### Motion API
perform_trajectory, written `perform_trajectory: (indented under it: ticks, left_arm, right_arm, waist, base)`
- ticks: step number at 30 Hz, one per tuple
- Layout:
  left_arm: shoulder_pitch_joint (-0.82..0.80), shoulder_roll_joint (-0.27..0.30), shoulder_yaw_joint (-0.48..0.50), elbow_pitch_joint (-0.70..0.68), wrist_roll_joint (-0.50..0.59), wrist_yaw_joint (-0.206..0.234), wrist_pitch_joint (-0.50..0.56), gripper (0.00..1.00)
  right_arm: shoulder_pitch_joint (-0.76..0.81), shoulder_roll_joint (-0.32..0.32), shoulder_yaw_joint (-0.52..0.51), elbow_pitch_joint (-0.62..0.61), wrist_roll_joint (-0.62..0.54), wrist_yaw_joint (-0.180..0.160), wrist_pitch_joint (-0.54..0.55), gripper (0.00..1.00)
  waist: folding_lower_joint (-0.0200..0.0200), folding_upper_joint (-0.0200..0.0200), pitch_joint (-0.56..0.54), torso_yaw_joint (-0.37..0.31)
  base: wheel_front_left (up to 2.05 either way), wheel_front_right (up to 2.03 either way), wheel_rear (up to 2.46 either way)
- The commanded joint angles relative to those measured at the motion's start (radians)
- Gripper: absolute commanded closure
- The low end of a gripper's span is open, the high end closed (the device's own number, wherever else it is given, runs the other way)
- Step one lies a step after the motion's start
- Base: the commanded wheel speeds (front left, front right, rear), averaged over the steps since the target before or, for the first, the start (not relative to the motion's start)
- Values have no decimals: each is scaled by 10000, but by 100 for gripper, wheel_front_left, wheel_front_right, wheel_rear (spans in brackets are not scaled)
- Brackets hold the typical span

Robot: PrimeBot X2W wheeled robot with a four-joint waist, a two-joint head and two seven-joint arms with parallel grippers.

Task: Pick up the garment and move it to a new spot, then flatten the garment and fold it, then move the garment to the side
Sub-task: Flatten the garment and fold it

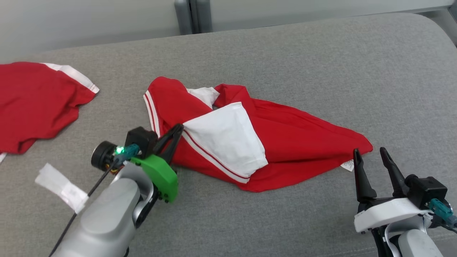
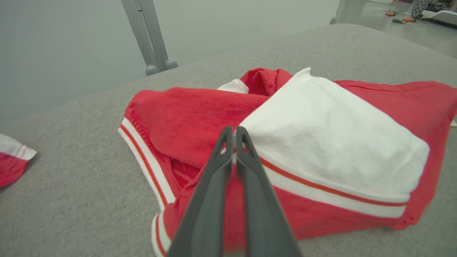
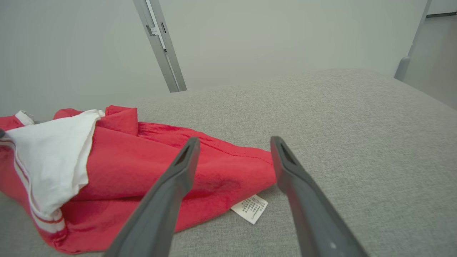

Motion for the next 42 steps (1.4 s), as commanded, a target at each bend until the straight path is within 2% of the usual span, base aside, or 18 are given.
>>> perform_trajectory:
  ticks: [1, 7, 10, 15, 16, 17, 18, 25, 31, 42]
  left_arm:
    - [567, 209, 179, -312, 63, 146, -24, 100]
    - [2601, 581, 899, -2044, 323, 712, -18, 100]
    - [3626, 537, 1232, -2696, 296, 930, -17, 100]
    - [4712, 306, 1575, -2958, 335, 1103, -18, 100]
    - [4838, 269, 1641, -2980, 361, 1127, -18, 86]
    - [4952, 230, 1757, -3026, 422, 1160, -18, 54]
    - [5023, 193, 1855, -3074, 477, 1161, -20, 0]
    - [5163, 31, 2869, -3862, 1122, 1195, -19, 0]
    - [4503, -101, 3468, -4143, 1664, 930, -21, 0]
    - [2430, -281, 3400, -2813, 2148, 316, 116, 0]
  right_arm:
    - [143, 22, -1, -26, -64, -14, -33, 0]
    - [346, 43, -52, -21, -89, -14, -33, 0]
    - [431, 31, -111, -12, -86, -14, -33, 0]
    - [472, -36, -87, 58, -75, -14, -33, 0]
    - [481, -47, -95, 67, -70, -14, -33, 0]
    - [484, -52, -105, 75, -60, -14, -33, 0]
    - [486, -57, -105, 82, -56, -14, -33, 0]
    - [510, -22, -91, 127, -63, -14, -33, 0]
    - [347, 1, 31, 189, -17, -14, -33, 0]
    - [9, -9, 215, 342, 94, -14, -33, 0]
  waist:
    - [0, -1, -269, 378]
    - [0, -1, -426, 789]
    - [0, -1, -453, 934]
    - [0, -1, -485, 1037]
    - [0, -1, -492, 1052]
    - [0, -1, -498, 1071]
    - [0, -1, -503, 1083]
    - [0, -1, -537, 1128]
    - [0, -1, -454, 999]
    - [0, -1, -115, 288]
  base:
    - [0, 0, 0]
    - [0, 0, 0]
    - [0, 0, 0]
    - [0, 0, 0]
    - [0, 0, 0]
    - [0, 0, 0]
    - [0, 0, 0]
    - [0, 0, 0]
    - [0, 0, 0]
    - [0, 0, 0]
